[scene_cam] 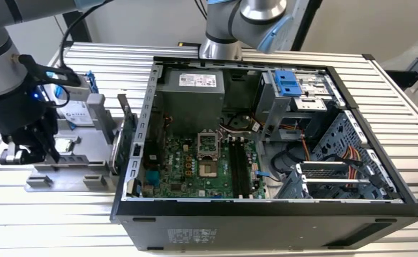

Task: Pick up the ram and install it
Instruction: 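Pick up the ram and move it above insertion slot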

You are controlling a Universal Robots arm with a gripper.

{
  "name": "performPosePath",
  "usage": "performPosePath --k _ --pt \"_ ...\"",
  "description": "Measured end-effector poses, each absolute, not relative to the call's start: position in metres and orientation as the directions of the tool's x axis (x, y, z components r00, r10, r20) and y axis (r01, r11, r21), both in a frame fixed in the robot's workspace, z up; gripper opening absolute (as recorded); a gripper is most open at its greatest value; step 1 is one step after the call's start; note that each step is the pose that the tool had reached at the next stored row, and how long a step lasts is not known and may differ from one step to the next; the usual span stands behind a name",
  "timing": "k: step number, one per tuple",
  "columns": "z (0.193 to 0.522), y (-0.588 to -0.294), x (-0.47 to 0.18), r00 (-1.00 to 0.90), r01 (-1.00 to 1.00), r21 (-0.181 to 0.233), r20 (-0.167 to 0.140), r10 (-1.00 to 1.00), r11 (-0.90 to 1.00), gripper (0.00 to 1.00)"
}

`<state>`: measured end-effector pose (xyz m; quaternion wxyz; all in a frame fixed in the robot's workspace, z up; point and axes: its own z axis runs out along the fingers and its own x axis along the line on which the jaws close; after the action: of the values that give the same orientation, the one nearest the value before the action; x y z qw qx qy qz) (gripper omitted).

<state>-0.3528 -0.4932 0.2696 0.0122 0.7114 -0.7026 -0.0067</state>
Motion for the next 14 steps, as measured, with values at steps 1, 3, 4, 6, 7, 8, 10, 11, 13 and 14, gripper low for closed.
performPosePath --k 1,3,4,6,7,8,10,11,13,14 --pt "0.271 -0.493 -0.353 0.013 -1.0 0.027 0.008 -1.0 -0.012 0.0" --pt "0.274 -0.493 -0.353 0.013 -1.0 0.027 0.007 -1.0 -0.012 0.0" --pt "0.275 -0.493 -0.353 0.013 -1.0 0.027 0.008 -1.0 -0.012 0.0" --pt "0.278 -0.493 -0.353 0.013 -1.0 0.027 0.008 -1.0 -0.013 0.0" --pt "0.279 -0.493 -0.353 0.013 -1.0 0.027 0.008 -1.0 -0.013 0.0" --pt "0.281 -0.493 -0.353 0.013 -1.0 0.027 0.008 -1.0 -0.013 0.0" --pt "0.283 -0.493 -0.353 0.013 -1.0 0.027 0.008 -1.0 -0.013 0.0" --pt "0.285 -0.493 -0.353 0.013 -1.0 0.027 0.008 -1.0 -0.013 0.0" --pt "0.287 -0.493 -0.353 0.013 -1.0 0.027 0.008 -1.0 -0.012 0.0" --pt "0.288 -0.493 -0.353 0.013 -1.0 0.027 0.007 -1.0 -0.012 0.0"
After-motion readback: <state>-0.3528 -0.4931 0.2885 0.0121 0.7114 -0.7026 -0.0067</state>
